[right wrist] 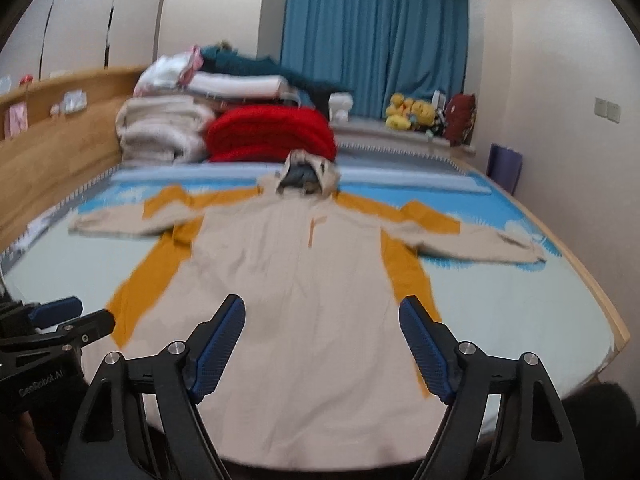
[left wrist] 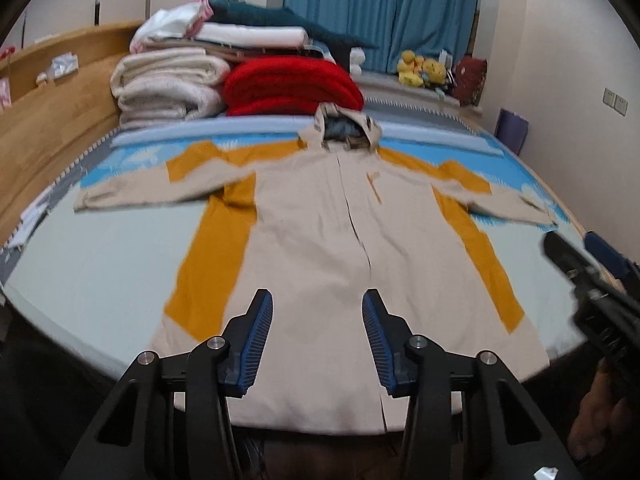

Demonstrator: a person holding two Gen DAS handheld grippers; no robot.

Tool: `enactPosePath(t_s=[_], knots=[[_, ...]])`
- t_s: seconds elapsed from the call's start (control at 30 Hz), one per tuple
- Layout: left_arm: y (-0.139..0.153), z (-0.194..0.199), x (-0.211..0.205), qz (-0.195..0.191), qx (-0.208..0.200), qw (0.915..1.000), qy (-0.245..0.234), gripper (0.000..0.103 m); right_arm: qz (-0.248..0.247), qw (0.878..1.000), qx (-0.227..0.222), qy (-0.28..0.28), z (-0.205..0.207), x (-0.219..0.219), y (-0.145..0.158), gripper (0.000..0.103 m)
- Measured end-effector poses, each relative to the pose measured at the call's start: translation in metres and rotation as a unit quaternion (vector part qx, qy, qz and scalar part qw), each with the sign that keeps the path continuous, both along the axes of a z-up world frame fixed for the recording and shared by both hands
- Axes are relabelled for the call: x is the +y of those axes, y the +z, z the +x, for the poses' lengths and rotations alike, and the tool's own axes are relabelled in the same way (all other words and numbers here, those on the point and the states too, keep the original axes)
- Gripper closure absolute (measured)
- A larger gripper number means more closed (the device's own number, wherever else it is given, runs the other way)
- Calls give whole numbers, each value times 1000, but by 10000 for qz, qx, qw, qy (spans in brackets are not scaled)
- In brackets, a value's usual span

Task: Fold large clothes
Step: 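Move the left tool toward the jacket sleeve nearest it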

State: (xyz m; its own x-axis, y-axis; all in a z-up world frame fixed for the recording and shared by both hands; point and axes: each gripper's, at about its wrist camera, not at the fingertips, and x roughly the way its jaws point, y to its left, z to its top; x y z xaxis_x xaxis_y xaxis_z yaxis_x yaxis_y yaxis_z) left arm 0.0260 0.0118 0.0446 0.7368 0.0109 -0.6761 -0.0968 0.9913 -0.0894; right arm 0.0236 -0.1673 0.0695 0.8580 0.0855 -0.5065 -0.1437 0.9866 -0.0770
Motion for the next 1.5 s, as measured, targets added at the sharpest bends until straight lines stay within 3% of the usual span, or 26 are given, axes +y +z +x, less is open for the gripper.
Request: enactPosePath(t_s=[0.23,0.43,0.77,1.0,1.2,1.5], knots=[[30,61,27,170,-291,9994,100,61,517,9961,-701,-130,54,-17,50,24],[38,114,47,440,-307,9986,0,58,421,9971,-611,-161,133,-12,73,24],[27,193,76,706,-80,9975,50,57,327,9987,-358,144,261,20,77,40],[-5,245,103,919,258,9950,283,57,104,9986,-358,383,317,41,51,54],[-43,286,134,1002,634,9917,495,57,495,9960,643,378,353,39,-1,60],[-76,322,177,892,902,9881,870,57,391,9916,1131,493,381,48,-31,60]])
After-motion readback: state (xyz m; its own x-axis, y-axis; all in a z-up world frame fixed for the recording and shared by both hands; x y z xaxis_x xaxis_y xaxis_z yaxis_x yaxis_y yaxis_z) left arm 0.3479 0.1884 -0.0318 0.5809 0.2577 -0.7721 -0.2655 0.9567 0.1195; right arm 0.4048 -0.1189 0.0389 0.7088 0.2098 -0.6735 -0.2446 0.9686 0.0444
